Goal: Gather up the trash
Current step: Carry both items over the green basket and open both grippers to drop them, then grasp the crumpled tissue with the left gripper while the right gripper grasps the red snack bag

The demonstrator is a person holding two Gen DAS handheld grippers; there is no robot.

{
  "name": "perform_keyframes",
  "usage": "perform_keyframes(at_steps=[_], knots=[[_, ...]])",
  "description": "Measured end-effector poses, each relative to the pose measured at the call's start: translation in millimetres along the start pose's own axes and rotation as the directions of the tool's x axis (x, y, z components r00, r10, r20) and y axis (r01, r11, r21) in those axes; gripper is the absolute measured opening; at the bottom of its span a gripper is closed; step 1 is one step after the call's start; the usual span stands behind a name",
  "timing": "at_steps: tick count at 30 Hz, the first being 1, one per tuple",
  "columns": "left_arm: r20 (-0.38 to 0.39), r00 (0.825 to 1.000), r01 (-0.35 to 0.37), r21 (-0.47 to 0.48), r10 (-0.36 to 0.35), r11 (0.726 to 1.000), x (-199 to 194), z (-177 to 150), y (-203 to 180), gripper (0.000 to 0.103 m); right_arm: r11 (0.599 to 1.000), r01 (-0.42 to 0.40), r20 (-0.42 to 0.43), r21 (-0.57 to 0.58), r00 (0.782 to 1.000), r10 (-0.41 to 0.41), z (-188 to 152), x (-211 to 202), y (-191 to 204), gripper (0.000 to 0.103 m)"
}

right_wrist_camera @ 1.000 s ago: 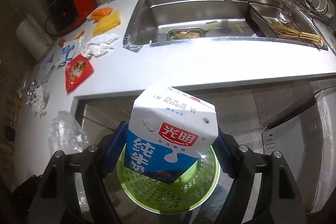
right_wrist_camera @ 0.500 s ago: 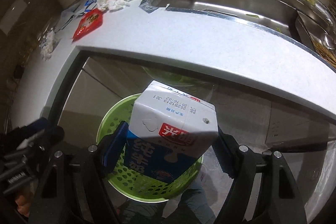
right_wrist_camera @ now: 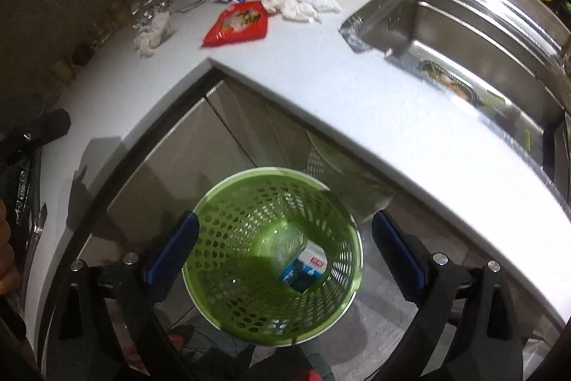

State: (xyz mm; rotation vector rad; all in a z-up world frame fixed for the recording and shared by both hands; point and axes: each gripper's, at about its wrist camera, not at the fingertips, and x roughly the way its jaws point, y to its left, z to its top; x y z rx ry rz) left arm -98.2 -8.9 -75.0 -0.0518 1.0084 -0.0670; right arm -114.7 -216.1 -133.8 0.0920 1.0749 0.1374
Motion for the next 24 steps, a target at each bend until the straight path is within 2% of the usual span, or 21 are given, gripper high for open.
perform_keyframes(at_steps=[5,11,18,24], knots=[[0.045,0.999,-0.019,-0.042,0.021,0.999,10,30,23,0.091,0.999,0.006,0.097,-0.051,0.995,-0.001,46,-13,19,0.101],[0.056,0.998,-0.012,-0.095,0.017,0.995,57,83,49,0.091,0.998,0.031,0.159,-0.051,0.987,-0.023,92,-11,45,0.101],[0.023,0.999,-0.032,-0.059,0.033,0.998,126,134,62,0.091,0.999,0.053,0.142,-0.005,0.988,-0.052,134,21,65,0.101],[-0.054,0.997,-0.061,-0.028,0.059,0.998,182,156,64,0.091,0.996,0.071,0.095,0.063,0.993,-0.077,156,55,64,0.101]])
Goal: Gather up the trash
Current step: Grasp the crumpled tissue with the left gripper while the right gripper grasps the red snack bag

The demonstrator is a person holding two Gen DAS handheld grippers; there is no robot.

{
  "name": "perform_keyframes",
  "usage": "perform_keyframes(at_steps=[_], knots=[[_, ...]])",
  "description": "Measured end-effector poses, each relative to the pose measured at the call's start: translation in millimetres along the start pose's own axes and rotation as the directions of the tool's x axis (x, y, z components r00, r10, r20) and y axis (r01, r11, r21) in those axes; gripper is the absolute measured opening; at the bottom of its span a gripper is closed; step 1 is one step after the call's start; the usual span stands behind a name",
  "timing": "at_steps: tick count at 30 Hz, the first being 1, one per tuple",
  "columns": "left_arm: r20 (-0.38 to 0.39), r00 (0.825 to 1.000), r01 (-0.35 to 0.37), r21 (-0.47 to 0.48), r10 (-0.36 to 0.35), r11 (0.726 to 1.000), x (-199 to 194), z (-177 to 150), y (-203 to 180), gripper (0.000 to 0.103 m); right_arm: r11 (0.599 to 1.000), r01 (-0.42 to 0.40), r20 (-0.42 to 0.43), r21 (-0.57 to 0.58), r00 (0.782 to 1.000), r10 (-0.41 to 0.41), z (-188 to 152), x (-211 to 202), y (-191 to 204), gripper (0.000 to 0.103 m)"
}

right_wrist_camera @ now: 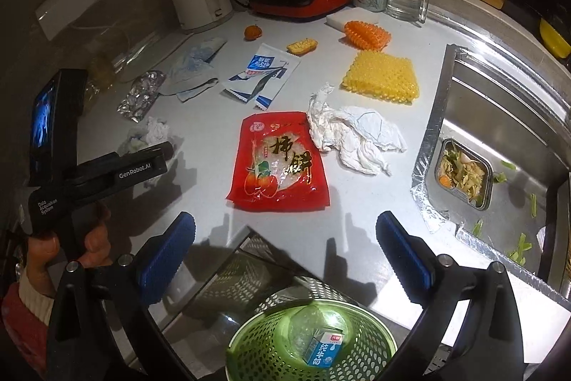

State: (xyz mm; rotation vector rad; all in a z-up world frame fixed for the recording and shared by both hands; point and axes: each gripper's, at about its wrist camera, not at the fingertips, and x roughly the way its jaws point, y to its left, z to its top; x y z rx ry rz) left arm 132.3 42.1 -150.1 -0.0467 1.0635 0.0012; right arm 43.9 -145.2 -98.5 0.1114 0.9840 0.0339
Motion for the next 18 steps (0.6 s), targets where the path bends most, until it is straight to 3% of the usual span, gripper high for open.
perform_keyframes(at_steps=[4,7,9,10,14,18], knots=[[-0.048,0.999,-0.025,0.000,0.025,1.000,20,6,0,0.088,1.000,0.030,-0.014,0.009,0.999,-0.030,7,18,2,0.101],[-0.043,0.999,-0.033,-0.003,0.033,0.999,21,10,-1,0.067,0.999,0.040,-0.025,0.017,0.999,-0.039,9,30,2,0.101],[-0.043,0.999,-0.019,0.015,0.019,1.000,19,15,-3,0.035,0.999,0.043,-0.035,0.019,0.999,-0.042,10,38,2,0.101],[-0.050,0.999,-0.011,0.020,0.012,1.000,19,16,-4,0.029,0.999,0.046,-0.037,0.018,0.998,-0.045,10,41,3,0.101],[-0.030,0.999,-0.018,0.025,0.018,1.000,15,18,-1,0.023,0.996,0.093,-0.024,-0.002,0.995,-0.093,12,54,7,0.101],[-0.013,0.999,0.050,0.023,-0.049,0.998,5,16,5,0.022,0.989,0.149,-0.023,-0.014,0.988,-0.150,15,70,14,0.101]])
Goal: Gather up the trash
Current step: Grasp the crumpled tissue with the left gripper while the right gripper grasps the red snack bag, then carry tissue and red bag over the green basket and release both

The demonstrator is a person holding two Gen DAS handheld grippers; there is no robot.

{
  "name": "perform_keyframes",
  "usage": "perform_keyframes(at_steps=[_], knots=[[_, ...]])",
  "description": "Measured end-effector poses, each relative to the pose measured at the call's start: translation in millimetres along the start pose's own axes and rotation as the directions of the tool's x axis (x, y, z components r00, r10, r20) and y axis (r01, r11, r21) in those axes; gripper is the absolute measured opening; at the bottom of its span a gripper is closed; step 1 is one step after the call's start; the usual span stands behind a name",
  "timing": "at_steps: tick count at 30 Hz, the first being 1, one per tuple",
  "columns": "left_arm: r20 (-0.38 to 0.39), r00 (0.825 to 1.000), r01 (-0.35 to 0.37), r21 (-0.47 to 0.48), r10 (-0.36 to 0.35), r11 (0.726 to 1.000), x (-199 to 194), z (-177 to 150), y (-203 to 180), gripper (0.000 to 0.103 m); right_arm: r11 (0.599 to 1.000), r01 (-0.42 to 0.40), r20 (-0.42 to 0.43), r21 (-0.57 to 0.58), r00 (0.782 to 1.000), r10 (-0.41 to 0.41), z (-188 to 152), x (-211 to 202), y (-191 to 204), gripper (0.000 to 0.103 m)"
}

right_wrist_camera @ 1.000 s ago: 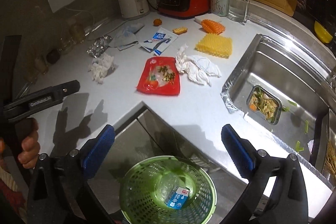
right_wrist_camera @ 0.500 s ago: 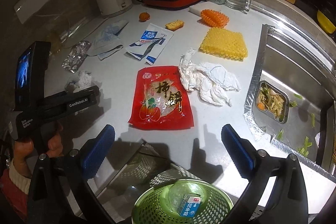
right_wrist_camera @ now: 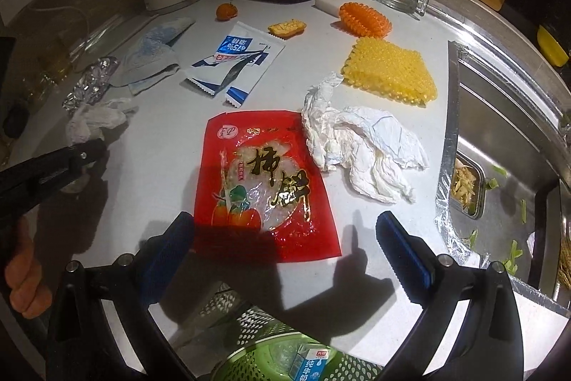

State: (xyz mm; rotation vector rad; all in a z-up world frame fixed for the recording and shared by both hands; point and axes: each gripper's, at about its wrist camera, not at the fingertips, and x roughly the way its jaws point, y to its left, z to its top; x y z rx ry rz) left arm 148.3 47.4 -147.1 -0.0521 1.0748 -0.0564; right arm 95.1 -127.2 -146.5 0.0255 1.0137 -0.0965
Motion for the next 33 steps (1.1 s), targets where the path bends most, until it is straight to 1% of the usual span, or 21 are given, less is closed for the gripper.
perform_keyframes(at_steps=[4,6,8,10,11,12,16,17,18,19,21,23,26,29,33], knots=[[0.019,0.999,0.041,0.025,-0.042,0.999,-10,-1,3,0.023,1.000,0.031,0.001,-0.001,1.000,-0.031,3,11,11,0.100],[0.020,0.998,0.056,0.032,-0.057,0.998,-13,-1,5,0.023,0.999,0.035,-0.005,-0.004,0.999,-0.035,5,16,17,0.088],[0.020,0.998,0.065,0.033,-0.066,0.997,-15,0,8,0.023,1.000,0.016,-0.017,0.008,1.000,-0.016,7,22,19,0.082],[0.018,0.997,0.071,0.031,-0.071,0.997,-15,0,11,0.023,1.000,0.015,-0.003,0.025,1.000,-0.015,8,22,20,0.075],[0.018,0.997,0.071,0.030,-0.072,0.997,-15,-1,12,0.023,1.000,0.015,0.007,0.026,1.000,-0.015,9,21,21,0.067],[0.016,0.997,0.072,0.028,-0.073,0.997,-14,-1,14,0.023,1.000,0.012,0.014,0.026,1.000,-0.012,10,20,22,0.061],[0.012,0.998,0.067,0.014,-0.067,0.998,-11,-2,18,0.023,0.999,-0.019,0.025,0.028,1.000,0.018,15,22,23,0.053],[0.011,0.998,0.066,0.010,-0.066,0.998,-10,-3,20,0.023,0.999,-0.023,0.032,0.026,0.999,0.022,16,21,24,0.047],[0.010,0.998,0.065,0.006,-0.065,0.998,-10,-3,21,0.023,0.999,-0.025,0.045,0.019,0.999,0.024,16,19,25,0.031],[0.010,0.998,0.066,0.002,-0.066,0.998,-10,-3,22,0.023,0.999,-0.044,0.046,0.012,0.998,0.043,17,18,27,0.024],[0.012,0.998,0.069,0.000,-0.069,0.998,-11,-4,23,0.023,0.997,-0.073,0.032,0.020,0.997,0.073,18,20,27,0.024],[0.014,0.998,0.068,0.000,-0.068,0.998,-12,-4,23,0.023,0.997,-0.078,0.034,0.018,0.996,0.077,18,20,27,0.024],[0.019,0.997,0.072,0.005,-0.073,0.997,-16,-3,21,0.023,0.992,-0.123,0.038,0.037,0.992,0.122,19,15,26,0.023],[0.022,0.996,0.087,0.014,-0.087,0.996,-23,-3,20,0.023,0.986,-0.164,0.056,0.039,0.985,0.162,21,3,26,0.023],[0.038,0.992,0.116,0.047,-0.118,0.992,-40,-8,12,0.023,0.982,-0.187,0.092,0.014,0.978,0.185,18,-23,25,0.023]])
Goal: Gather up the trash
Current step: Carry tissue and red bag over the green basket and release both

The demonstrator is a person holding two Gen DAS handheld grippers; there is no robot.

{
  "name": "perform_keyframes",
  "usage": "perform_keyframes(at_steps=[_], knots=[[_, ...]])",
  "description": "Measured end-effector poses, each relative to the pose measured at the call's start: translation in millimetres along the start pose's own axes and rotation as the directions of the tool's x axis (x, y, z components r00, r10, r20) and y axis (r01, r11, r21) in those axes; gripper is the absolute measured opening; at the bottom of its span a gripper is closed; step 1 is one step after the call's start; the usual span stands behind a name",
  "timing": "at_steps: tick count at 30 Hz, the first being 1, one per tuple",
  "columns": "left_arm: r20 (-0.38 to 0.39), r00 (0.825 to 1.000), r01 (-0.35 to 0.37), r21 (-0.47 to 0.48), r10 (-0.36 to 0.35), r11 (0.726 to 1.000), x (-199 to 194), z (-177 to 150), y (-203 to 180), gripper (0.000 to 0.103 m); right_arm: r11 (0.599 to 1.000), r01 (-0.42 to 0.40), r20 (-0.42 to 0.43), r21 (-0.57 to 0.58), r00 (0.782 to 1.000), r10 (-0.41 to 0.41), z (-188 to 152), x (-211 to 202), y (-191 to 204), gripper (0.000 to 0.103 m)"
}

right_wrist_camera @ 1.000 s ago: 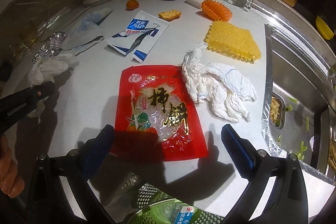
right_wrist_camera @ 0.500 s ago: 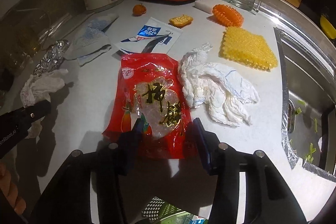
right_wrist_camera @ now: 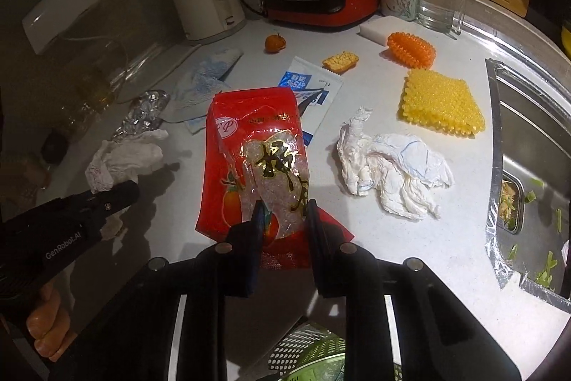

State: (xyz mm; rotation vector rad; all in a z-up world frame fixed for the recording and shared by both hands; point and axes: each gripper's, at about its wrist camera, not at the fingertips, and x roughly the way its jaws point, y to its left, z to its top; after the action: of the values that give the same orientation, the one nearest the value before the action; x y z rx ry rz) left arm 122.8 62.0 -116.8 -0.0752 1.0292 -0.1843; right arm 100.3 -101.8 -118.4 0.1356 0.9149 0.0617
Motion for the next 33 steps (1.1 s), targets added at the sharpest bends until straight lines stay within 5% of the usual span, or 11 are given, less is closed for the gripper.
perform_keyframes(at_steps=[8,16,28,33], knots=[[0.003,0.998,0.068,0.078,-0.068,0.995,-45,-46,-47,0.023,0.998,0.038,0.055,-0.056,0.998,-0.035,-32,-66,-22,0.024],[-0.087,0.985,0.162,0.137,-0.151,0.977,-71,-132,-119,0.023,0.996,0.070,0.046,-0.050,0.997,-0.067,-98,-122,-73,0.024],[-0.274,0.951,0.189,0.135,-0.146,0.973,-34,-252,-183,0.025,0.997,0.059,-0.054,-0.056,0.997,-0.062,-189,-149,-125,0.025],[-0.332,0.936,0.170,0.132,-0.118,0.977,-15,-277,-189,0.039,0.997,0.047,-0.091,-0.065,0.995,-0.052,-208,-146,-136,0.025]])
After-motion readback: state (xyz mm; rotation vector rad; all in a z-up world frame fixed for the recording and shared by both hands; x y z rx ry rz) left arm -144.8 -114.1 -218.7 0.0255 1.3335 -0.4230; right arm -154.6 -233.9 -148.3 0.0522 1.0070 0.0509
